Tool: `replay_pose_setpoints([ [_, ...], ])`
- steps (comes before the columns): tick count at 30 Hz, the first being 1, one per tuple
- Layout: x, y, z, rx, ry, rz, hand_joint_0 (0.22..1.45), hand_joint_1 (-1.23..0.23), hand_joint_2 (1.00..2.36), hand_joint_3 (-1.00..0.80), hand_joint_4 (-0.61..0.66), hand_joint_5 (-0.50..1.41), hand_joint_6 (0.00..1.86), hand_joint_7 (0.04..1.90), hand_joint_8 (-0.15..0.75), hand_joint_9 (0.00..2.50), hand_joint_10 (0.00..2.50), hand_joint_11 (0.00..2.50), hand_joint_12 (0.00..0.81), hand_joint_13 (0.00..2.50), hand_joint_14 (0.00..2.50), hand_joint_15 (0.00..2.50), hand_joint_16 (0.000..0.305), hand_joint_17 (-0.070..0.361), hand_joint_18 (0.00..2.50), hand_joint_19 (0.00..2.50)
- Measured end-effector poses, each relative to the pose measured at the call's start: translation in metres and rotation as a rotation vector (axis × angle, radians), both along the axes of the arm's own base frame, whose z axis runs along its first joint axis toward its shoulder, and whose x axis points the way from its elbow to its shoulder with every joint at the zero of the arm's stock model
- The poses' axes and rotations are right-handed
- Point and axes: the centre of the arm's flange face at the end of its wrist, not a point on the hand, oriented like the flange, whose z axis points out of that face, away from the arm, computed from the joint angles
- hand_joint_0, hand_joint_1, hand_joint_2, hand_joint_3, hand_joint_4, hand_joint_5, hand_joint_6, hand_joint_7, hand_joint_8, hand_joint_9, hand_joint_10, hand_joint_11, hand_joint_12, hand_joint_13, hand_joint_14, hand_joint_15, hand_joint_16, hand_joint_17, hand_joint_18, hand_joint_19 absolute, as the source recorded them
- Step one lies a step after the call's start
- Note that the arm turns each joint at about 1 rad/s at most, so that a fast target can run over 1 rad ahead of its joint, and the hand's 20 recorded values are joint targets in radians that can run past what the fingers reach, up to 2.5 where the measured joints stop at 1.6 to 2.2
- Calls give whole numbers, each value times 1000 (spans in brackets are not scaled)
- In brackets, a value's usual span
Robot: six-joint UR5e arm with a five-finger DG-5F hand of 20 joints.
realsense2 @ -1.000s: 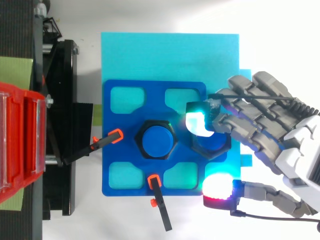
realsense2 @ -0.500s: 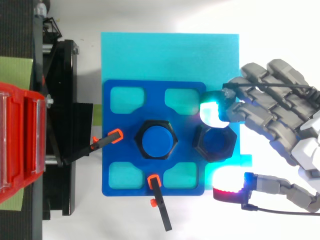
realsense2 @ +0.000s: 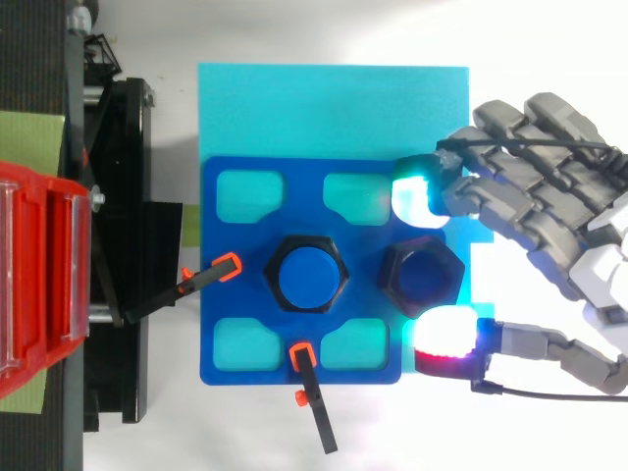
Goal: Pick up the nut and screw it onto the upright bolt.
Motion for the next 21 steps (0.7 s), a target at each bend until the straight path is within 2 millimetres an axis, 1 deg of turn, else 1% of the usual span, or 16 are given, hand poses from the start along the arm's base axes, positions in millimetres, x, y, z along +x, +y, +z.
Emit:
replay_pose_setpoints([
  [3, 0, -1, 0, -1, 1, 4, 354, -644, 1000, -500, 226, -268, 502, 730, 347, 321, 1, 0, 474, 228, 0, 0, 75, 168, 309, 0],
  [8, 1, -1, 0, -6, 3, 5, 323, -638, 1000, -500, 236, -270, 502, 732, 356, 306, 0, 5, 489, 205, 0, 0, 78, 175, 298, 0],
  [10, 1, -1, 0, -8, 3, 5, 308, -710, 1000, -500, 234, -274, 502, 733, 354, 280, 0, 11, 489, 183, 0, 0, 79, 177, 276, 0],
  [11, 1, 0, 0, -8, 3, 5, 308, -709, 1000, -500, 233, -275, 501, 730, 352, 274, 0, 8, 489, 182, 0, 0, 79, 177, 276, 0],
  [15, 1, 0, 0, -9, 1, 5, 296, -827, 1000, -500, 228, -285, 501, 706, 347, 242, 0, 10, 488, 150, 0, 0, 79, 178, 245, 0],
  [16, 1, 0, 0, -9, 1, 5, 294, -793, 1000, -500, 214, -297, 502, 727, 334, 172, 0, 55, 480, 82, 0, 0, 78, 175, 153, 20],
  [17, 1, 0, 0, -9, 1, 4, 287, -843, 1000, -500, 226, -289, 501, 704, 344, 220, 0, 19, 488, 130, 0, 0, 79, 178, 226, 0],
  [18, 1, 0, 0, -8, 0, 4, 285, -820, 1000, -500, 214, -300, 501, 718, 332, 159, 0, 46, 482, 79, 0, 0, 79, 177, 150, 14],
  [21, 1, 0, 0, -9, 1, 4, 276, -823, 1000, -500, 215, -300, 501, 708, 337, 137, 0, 44, 484, 60, 0, 0, 79, 179, 142, 0],
])
